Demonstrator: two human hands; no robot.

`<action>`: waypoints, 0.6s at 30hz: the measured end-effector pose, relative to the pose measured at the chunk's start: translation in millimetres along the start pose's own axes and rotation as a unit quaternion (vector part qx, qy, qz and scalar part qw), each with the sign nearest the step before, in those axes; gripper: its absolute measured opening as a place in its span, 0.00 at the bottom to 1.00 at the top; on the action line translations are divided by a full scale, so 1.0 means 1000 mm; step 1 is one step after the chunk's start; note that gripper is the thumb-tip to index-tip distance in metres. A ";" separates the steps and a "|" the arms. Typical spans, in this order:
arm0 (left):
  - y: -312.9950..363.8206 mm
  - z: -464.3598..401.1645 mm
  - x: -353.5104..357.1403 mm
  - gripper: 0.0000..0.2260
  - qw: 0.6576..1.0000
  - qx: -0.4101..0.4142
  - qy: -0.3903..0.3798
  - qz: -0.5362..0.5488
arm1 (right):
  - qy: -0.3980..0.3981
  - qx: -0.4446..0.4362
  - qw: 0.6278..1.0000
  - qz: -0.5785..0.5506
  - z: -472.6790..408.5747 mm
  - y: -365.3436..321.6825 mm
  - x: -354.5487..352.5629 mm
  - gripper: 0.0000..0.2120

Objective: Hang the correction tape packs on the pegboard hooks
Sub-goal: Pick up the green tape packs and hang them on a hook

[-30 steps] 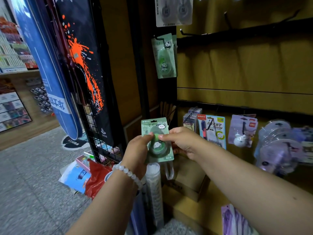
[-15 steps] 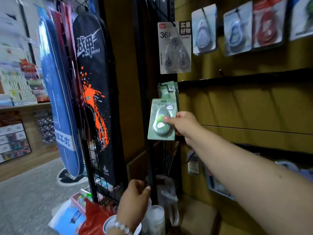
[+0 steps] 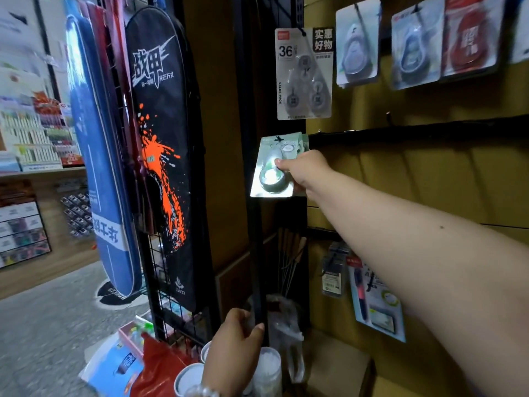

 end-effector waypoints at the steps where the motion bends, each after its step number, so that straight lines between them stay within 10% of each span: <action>1: 0.000 0.000 0.001 0.12 1.000 0.006 0.001 -0.005 | 0.004 -0.002 1.000 -0.002 -0.002 0.001 0.001 0.17; 18: 0.006 0.002 0.019 0.15 0.996 0.062 0.004 -0.059 | 0.037 -0.001 0.979 0.202 0.017 0.042 -0.036 0.25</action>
Point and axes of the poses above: each hand's wrist, its own z-axis away from the middle knuckle, its own x-axis out of the palm, y = z × x, the point moved 8 cm from there along -z, towards the middle knuckle, and after that the axes turned 14 degrees about -x, right-handed, at the moved point
